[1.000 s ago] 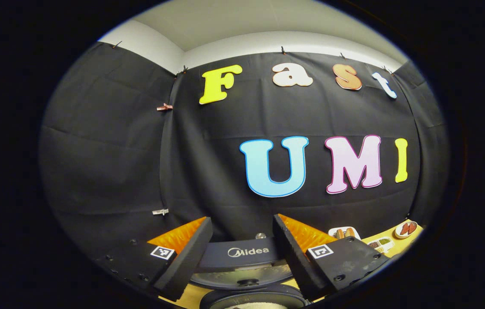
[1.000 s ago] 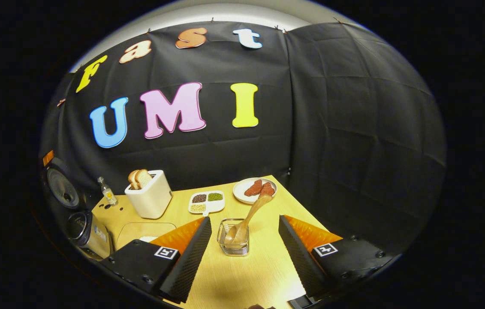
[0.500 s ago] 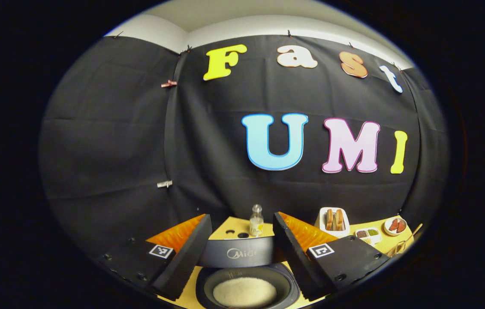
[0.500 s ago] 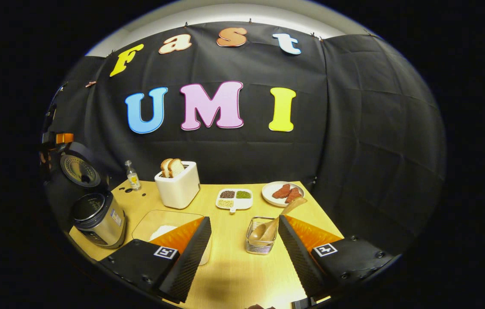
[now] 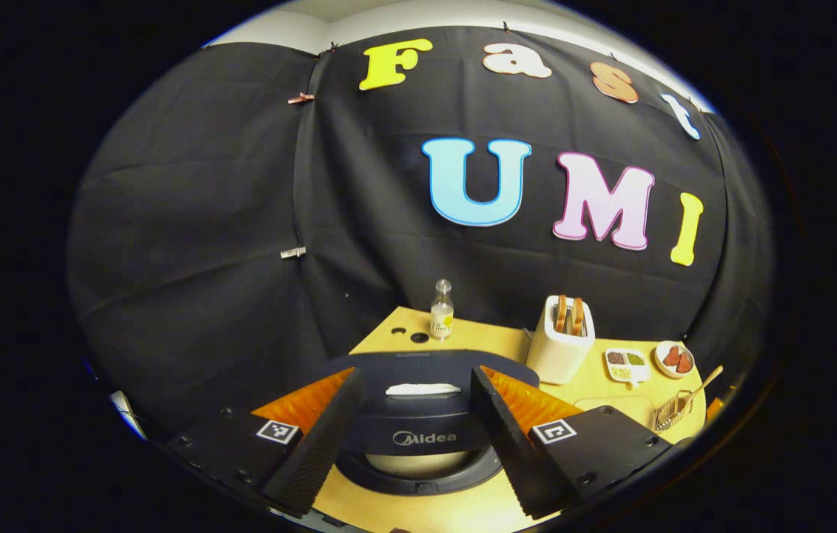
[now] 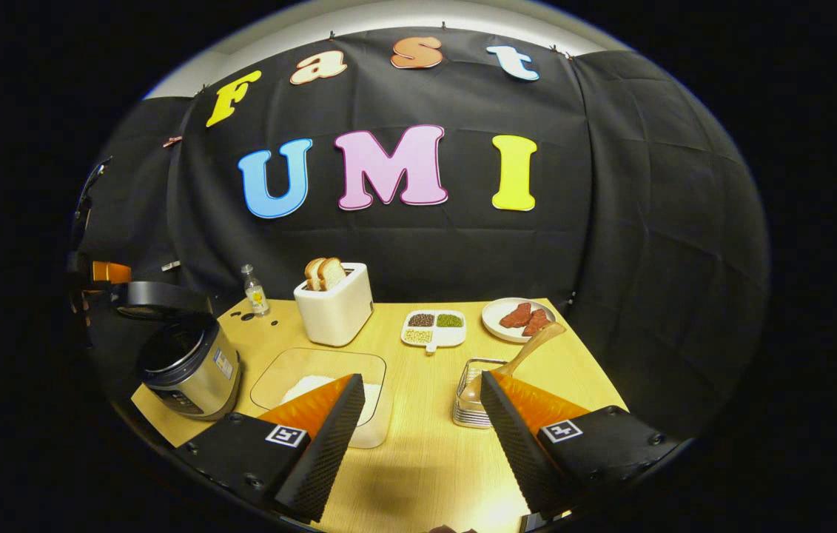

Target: Close the left gripper, press the button to open the rice cooker; take a wooden spoon from the chopstick holder with the right hand, scoop a spoonful of rice and pour it into the rice cooker, then put the wooden spoon back into the chopstick holder.

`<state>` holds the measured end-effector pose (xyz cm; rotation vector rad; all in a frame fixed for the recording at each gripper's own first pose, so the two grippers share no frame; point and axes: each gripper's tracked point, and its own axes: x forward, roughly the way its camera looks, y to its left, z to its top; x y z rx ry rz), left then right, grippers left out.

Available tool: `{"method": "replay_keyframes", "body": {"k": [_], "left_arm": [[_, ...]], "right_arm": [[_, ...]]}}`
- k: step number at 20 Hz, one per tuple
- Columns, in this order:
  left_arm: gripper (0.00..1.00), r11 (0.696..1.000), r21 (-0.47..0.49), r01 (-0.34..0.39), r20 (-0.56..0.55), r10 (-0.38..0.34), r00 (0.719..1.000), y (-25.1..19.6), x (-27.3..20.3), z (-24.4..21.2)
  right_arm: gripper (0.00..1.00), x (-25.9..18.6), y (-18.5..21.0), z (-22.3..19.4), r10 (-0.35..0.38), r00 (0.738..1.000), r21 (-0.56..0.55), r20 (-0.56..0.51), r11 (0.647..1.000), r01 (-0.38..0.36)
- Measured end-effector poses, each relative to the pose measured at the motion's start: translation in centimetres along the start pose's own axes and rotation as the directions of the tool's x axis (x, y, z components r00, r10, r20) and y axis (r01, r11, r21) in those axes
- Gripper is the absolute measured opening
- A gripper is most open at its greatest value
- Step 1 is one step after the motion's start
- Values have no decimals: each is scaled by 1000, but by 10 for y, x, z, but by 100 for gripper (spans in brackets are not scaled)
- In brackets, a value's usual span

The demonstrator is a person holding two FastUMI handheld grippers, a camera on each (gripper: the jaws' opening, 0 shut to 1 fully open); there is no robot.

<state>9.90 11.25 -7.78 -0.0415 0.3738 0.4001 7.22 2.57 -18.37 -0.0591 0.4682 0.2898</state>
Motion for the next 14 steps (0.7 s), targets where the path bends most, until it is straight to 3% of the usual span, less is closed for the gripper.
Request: {"method": "replay_keyframes", "body": {"k": [8, 14], "left_arm": [[99, 999, 22, 26, -111, -23, 994, -7, 5, -83], [99, 998, 54, 17, -144, -9, 990, -9, 9, -110]], "right_arm": [[99, 0, 5, -24, 41, 998, -14, -57, 999, -41], [99, 3, -1, -27, 61, 996, 0, -67, 998, -61]]}}
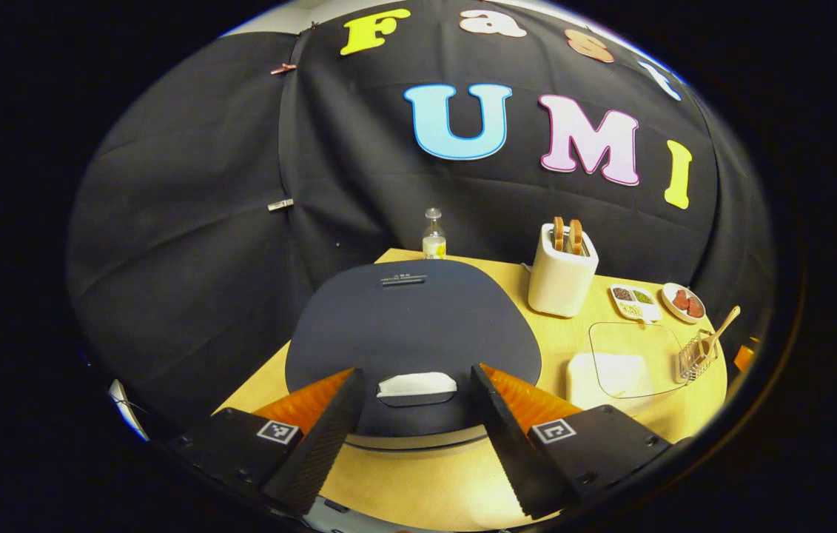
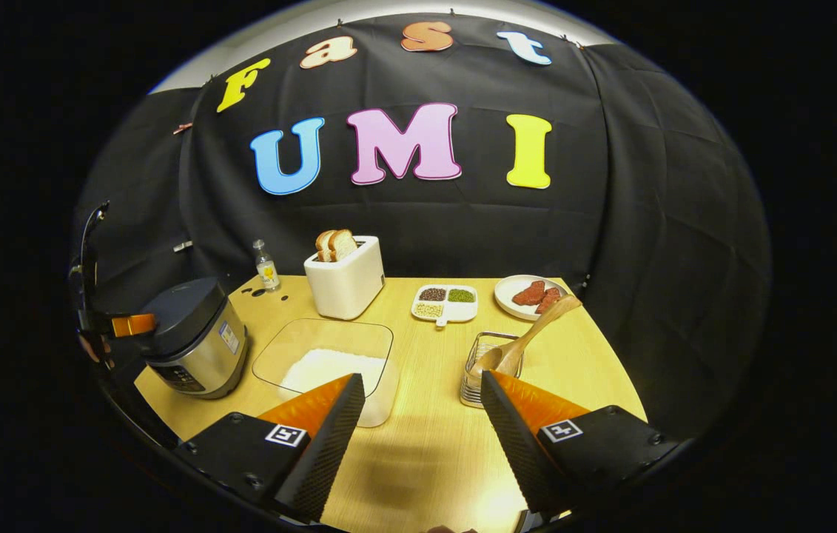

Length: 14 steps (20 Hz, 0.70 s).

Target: Close the left gripper, press the button to open the rice cooker; take a wooden spoon from the chopstick holder with the right hand, scoop a spoonful of rice and pour it into the rice cooker, then put the wooden spoon back into the chopstick holder.

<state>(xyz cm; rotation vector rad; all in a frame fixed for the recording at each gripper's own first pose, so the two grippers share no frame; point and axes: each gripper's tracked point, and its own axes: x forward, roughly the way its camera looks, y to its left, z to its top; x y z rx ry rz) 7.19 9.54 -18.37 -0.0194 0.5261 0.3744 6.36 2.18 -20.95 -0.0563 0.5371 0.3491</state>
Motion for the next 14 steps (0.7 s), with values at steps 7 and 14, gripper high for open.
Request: {"method": "replay_keyframes", "body": {"k": [7, 14], "left_arm": [[100, 1000, -9, 16, -35, -17, 999, -2, 4, -6], [95, 998, -37, -43, 59, 45, 997, -12, -29, 9]], "right_arm": [[99, 7, 6, 8, 82, 996, -49, 24, 996, -80], [99, 5, 14, 26, 155, 985, -78, 74, 986, -149]]}}
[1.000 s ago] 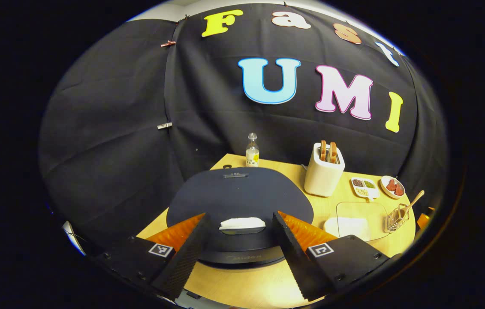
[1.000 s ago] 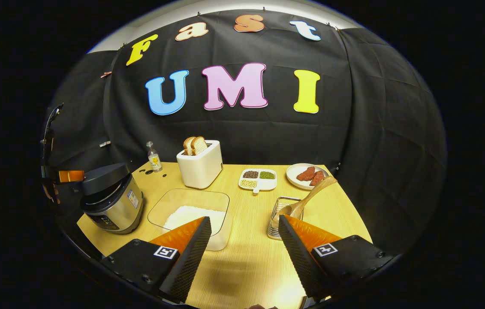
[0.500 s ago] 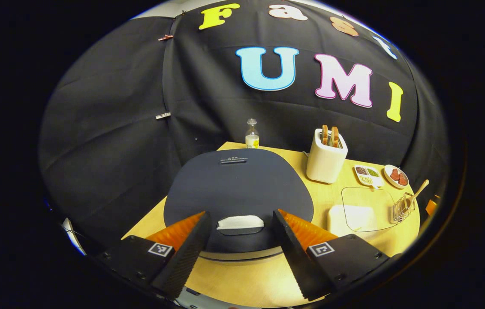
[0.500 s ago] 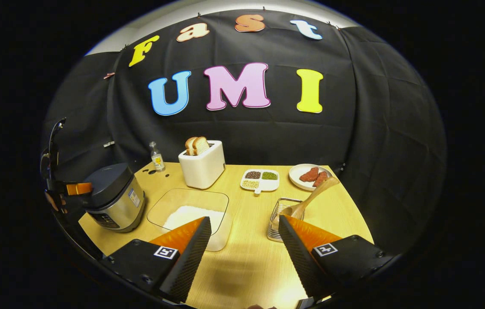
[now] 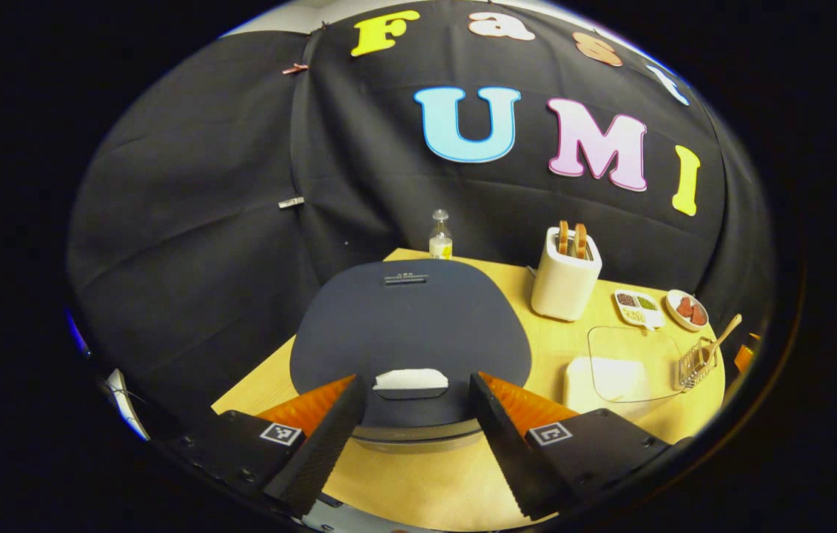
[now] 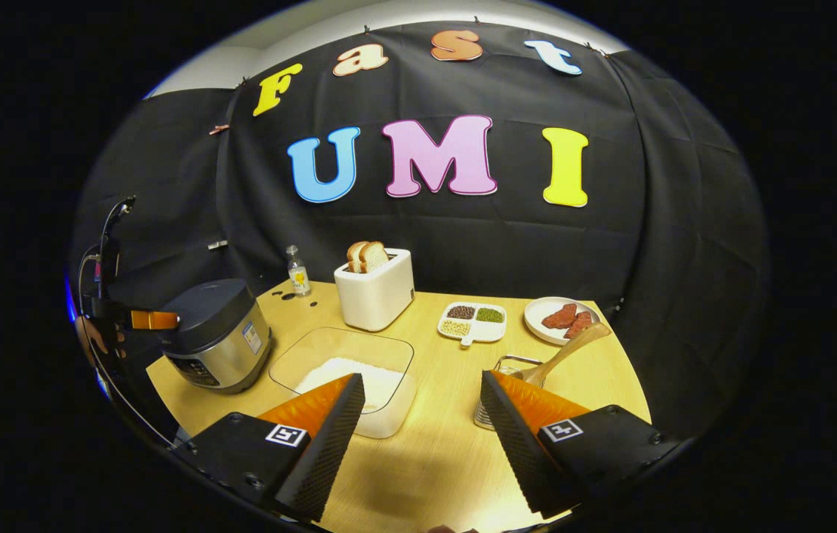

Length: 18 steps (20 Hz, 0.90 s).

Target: Close the left gripper, press the button to open the rice cooker; take a wooden spoon from the chopstick holder with the right hand, scoop a spoonful of rice and pour it into the rice cooker, then put the wooden spoon back into the chopstick holder.

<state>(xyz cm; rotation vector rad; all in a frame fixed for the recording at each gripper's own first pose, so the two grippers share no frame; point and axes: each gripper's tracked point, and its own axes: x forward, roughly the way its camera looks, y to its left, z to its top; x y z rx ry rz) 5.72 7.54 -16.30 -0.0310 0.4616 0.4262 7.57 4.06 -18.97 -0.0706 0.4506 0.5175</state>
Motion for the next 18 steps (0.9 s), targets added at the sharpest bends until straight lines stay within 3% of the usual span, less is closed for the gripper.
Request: {"method": "replay_keyframes", "body": {"k": [3, 7, 10, 15, 18], "left_arm": [[95, 1000, 12, 8, 140, -10, 990, -24, -35, 41], [95, 993, 15, 120, 289, -119, 950, -61, -86, 81], [95, 978, 36, 204, 336, -204, 919, -76, -115, 95], [95, 951, 119, 285, 365, -309, 878, -81, -165, 90], [95, 932, 105, 347, 370, -360, 856, -74, -181, 78]], "right_arm": [[99, -5, 1, 22, 8, 999, -7, 44, 1000, -8], [99, -31, -7, 70, -60, 988, -22, 142, 998, 64], [98, -60, -7, 94, -137, 968, -2, 210, 990, 141], [99, -121, 7, 90, -261, 938, 78, 230, 965, 249], [98, -153, 7, 78, -299, 919, 66, 256, 954, 292]]}}
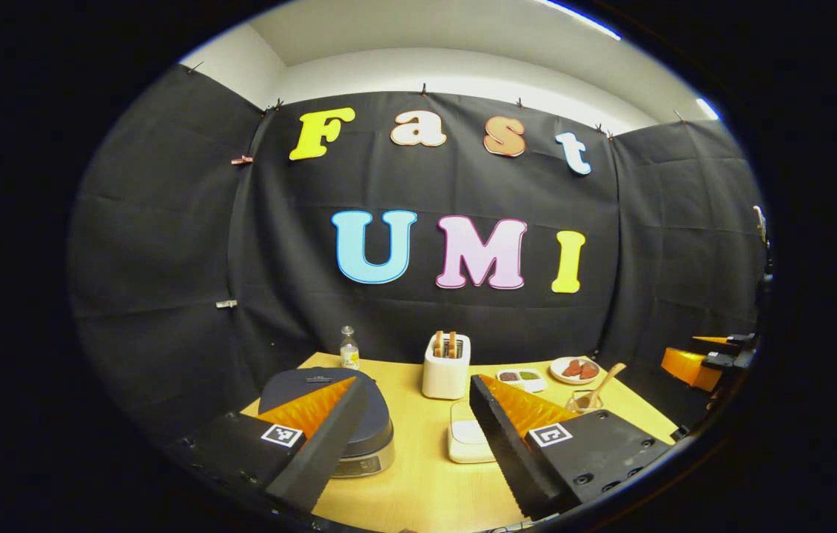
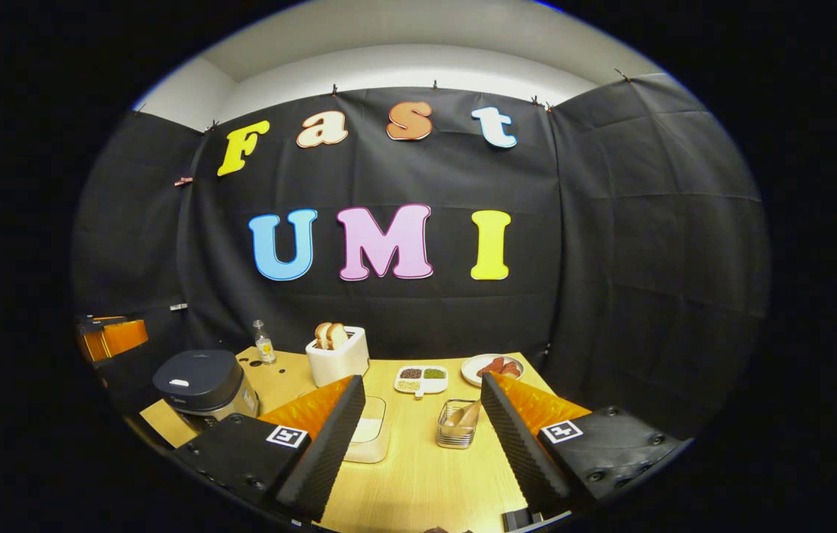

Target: Close the left gripper, press the button to open the rice cooker; take a wooden spoon from the chopstick holder with the right hand, scoop a spoonful of rice and pour it into the rice cooker, then put the wooden spoon back into the chopstick holder.

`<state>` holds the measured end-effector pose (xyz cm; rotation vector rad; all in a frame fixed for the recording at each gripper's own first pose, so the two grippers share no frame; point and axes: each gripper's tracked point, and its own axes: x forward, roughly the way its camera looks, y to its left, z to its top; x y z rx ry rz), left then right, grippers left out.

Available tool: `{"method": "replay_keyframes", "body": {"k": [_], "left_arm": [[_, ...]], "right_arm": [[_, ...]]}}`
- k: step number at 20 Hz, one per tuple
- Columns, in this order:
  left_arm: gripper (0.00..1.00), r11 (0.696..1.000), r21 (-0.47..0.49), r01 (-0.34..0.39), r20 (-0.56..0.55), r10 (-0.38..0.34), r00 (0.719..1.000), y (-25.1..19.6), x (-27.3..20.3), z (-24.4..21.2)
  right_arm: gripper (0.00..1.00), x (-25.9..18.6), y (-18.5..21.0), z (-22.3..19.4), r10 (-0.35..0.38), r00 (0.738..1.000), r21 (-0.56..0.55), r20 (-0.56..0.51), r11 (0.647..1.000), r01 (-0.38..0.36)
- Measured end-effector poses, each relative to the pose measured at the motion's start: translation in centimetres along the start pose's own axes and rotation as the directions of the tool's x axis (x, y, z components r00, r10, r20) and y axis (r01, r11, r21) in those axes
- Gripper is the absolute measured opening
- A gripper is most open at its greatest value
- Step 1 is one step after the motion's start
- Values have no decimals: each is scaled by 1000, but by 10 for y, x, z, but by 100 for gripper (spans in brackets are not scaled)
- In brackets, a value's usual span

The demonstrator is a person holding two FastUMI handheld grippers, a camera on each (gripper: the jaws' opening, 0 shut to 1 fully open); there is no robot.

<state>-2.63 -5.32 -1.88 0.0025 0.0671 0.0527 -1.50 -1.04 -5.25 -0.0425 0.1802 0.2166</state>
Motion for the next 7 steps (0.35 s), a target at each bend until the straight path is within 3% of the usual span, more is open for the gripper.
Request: {"method": "replay_keyframes", "body": {"k": [7], "left_arm": [[95, 1000, 6, 24, 44, -24, 999, 10, -15, 8]], "right_arm": [[98, -39, 16, 30, -29, 997, 17, 72, 999, 27]]}}
